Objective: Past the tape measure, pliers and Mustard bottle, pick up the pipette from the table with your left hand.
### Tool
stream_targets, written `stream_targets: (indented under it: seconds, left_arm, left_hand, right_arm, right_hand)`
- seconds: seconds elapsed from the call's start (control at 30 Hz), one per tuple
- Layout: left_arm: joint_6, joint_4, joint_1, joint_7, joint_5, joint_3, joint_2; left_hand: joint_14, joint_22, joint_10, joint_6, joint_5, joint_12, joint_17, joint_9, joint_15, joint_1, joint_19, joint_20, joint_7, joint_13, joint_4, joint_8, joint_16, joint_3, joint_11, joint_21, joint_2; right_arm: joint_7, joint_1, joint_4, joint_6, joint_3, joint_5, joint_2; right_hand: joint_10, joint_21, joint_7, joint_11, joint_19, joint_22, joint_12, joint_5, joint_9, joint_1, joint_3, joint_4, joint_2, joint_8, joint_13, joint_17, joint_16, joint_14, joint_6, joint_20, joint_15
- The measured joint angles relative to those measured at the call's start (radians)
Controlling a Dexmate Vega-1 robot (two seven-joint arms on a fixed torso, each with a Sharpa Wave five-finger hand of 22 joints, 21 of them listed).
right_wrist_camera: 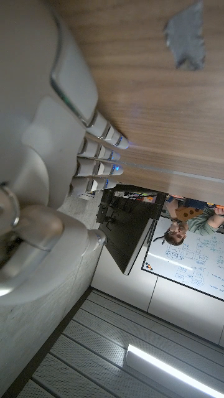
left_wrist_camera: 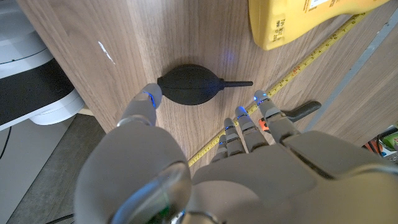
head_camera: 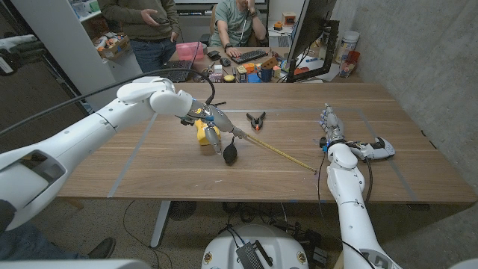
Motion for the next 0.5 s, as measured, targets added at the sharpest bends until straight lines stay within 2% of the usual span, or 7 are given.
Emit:
stream_targets:
  seconds: [0.33,0.5]
  left_arm:
    - [0.018,0.005,-0.006,-0.030,-0.014,0.018,-0.004]
    - [0.032,0.003,-0.006,-0.044,-0.021,0.025,-0.004]
  left_hand:
    - [0.003,0.000,0.000,0.000,0.004,0.000,0.000,0.000,0.003,0.000,0.000,0.000,0.000,0.000,0.000,0.000,0.000,-0.008,0.000,0.000,0.000]
    - [0.003,0.000,0.000,0.005,0.004,0.004,0.000,0.000,0.003,0.000,0.002,0.009,0.003,0.000,0.004,0.002,0.000,-0.013,0.000,0.000,0.000]
  right_arm:
    - [-0.008,0.003,-0.010,-0.020,0.003,-0.008,0.003]
    - [-0.009,0.003,-0.012,-0.024,0.007,-0.010,0.006]
  right_hand:
    - [-0.011,0.000,0.000,0.003,-0.007,0.000,0.000,0.000,0.000,-0.005,0.000,0.000,-0.005,0.000,0.000,0.000,0.000,-0.004,0.000,0.007,0.004]
    - [-0.013,-0.004,0.000,0.005,-0.007,0.000,0.000,0.000,0.000,-0.006,0.000,0.000,-0.005,0.000,0.000,0.000,0.000,-0.004,0.000,0.007,0.004]
